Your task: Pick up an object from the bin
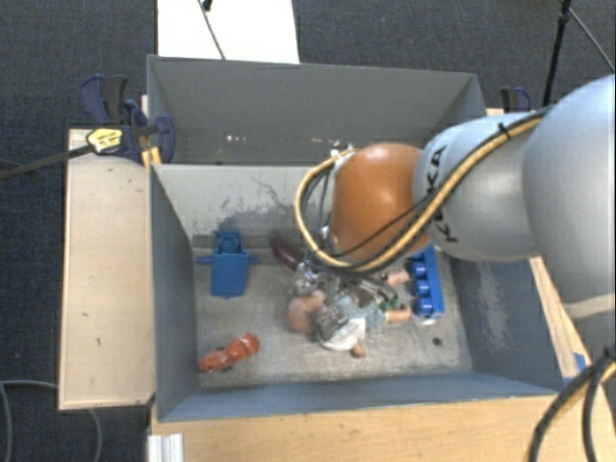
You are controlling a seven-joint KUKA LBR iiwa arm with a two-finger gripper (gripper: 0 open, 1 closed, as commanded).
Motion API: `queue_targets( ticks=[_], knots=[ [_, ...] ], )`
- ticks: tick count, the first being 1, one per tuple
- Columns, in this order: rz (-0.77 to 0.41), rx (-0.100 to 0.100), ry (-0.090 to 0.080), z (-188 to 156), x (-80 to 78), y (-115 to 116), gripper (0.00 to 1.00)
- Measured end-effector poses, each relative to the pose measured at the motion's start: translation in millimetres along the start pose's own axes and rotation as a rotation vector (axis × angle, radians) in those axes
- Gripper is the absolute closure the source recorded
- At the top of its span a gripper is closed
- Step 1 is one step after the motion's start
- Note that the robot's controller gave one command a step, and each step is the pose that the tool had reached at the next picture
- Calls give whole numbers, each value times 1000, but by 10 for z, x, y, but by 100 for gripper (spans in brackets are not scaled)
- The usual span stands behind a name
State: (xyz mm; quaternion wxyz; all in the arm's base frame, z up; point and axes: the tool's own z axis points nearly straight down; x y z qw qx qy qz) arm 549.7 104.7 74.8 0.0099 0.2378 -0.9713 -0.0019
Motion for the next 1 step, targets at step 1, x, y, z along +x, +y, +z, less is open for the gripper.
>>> queue_targets(
  ticks=[1],
  knots=[
    [-43,9,-21,-1336,147,-67,100]
  ],
)
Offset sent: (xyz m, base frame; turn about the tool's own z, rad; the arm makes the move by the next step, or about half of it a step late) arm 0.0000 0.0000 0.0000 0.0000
